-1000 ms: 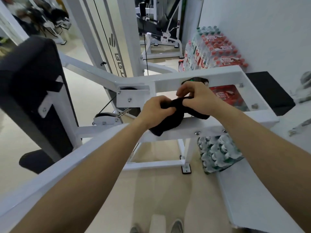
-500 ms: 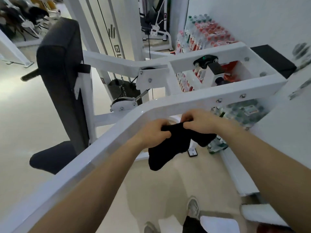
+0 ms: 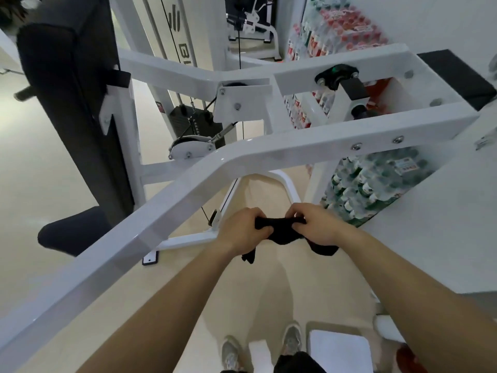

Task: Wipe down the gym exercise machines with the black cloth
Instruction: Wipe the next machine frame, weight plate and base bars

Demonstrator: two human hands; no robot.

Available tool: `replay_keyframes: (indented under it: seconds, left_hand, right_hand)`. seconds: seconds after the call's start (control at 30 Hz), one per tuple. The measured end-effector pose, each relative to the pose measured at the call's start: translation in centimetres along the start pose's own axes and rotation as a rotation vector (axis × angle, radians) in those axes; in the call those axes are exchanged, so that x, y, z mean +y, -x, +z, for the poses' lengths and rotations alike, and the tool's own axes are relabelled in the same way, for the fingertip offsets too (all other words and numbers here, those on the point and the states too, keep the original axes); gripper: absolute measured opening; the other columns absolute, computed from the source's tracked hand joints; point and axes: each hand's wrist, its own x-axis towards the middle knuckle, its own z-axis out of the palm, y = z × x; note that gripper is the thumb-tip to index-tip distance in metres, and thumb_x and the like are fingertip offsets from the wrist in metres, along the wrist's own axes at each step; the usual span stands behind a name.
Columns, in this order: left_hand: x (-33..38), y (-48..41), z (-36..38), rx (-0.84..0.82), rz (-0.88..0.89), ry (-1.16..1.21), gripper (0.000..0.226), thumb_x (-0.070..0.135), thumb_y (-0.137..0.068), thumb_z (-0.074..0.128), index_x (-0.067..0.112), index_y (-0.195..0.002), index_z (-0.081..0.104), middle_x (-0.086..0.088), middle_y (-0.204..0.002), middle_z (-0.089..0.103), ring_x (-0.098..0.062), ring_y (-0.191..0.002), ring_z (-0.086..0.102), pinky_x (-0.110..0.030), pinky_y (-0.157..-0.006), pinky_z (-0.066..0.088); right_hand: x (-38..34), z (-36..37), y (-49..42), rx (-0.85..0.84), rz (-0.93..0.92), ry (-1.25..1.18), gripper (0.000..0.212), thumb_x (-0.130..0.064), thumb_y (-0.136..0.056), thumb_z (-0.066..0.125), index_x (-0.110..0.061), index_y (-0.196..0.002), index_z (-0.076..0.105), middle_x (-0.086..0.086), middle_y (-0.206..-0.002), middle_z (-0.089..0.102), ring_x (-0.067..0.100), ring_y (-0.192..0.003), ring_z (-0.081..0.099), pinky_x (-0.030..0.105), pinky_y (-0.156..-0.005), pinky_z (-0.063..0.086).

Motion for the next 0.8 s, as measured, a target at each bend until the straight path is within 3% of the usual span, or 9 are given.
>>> replay_keyframes:
  seconds: [0.1,0.2,0.37,0.5,0.63,0.8]
  left_hand:
    - [-0.7,-2.2,2.4,0.071,-0.011,0.061,0.014,0.028,-0.095,0.054,0.020,-0.103,0.062,0.006,-0.098,0.062,-0.011,-0.089,0.061,-0.016,-0.062,0.035]
    - [-2.0,-5.1,4.8,0.142,-0.028,0.080,0.016,0.017,-0.095,0.047,0.017,-0.104,0.061,0.004,-0.102,0.062,-0.010,-0.090,0.058,-0.013,-0.063,0.035]
    - [-5.5,-11.4,9.1,0.297,0.009,0.092,0.006,0.020,-0.095,0.050,0.027,-0.096,0.053,0.008,-0.096,0.059,-0.010,-0.084,0.058,-0.026,-0.070,0.042]
    - [-8.4,-16.8,10.5,0.423,0.112,0.054,0.007,0.024,-0.094,0.058,0.030,-0.097,0.056,0.013,-0.095,0.061,-0.010,-0.082,0.059,-0.031,-0.074,0.048]
    - [-10.0,-21.5,10.6,0.617,0.273,-0.018,0.009,0.025,-0.088,0.066,0.027,-0.096,0.067,0.015,-0.090,0.067,-0.008,-0.082,0.061,-0.030,-0.077,0.052]
    - [-10.3,-26.3,11.3,0.792,0.443,-0.064,0.014,0.027,-0.087,0.070,0.023,-0.097,0.060,0.009,-0.086,0.067,-0.015,-0.078,0.063,-0.035,-0.073,0.051]
  right_hand:
    - [2.2,0.9,-2.2,0.050,-0.042,0.006,0.013,-0.016,-0.096,0.055,-0.026,-0.103,0.056,-0.001,-0.105,0.062,0.019,-0.095,0.059,0.033,-0.084,0.050]
    - [4.6,2.1,-5.1,0.058,-0.055,-0.039,0.008,-0.014,-0.099,0.050,-0.020,-0.104,0.050,0.002,-0.103,0.060,0.018,-0.091,0.057,0.026,-0.072,0.043]
    - [8.5,4.8,-10.8,0.073,-0.068,-0.185,0.014,-0.012,-0.095,0.047,-0.025,-0.090,0.046,0.001,-0.084,0.061,0.019,-0.074,0.054,0.033,-0.067,0.040]
    - [11.3,5.6,-16.1,0.202,-0.148,-0.239,0.018,-0.017,-0.091,0.050,-0.024,-0.075,0.052,-0.007,-0.072,0.056,0.012,-0.067,0.051,0.031,-0.066,0.038]
    - [13.8,4.9,-20.8,0.339,-0.258,-0.253,0.018,-0.028,-0.083,0.043,-0.021,-0.068,0.051,-0.002,-0.066,0.052,0.017,-0.066,0.048,0.036,-0.067,0.034]
    - [17.2,3.9,-25.4,0.555,-0.337,-0.163,0.025,-0.017,-0.092,0.053,-0.027,-0.070,0.054,-0.013,-0.063,0.055,0.008,-0.067,0.053,0.030,-0.065,0.036]
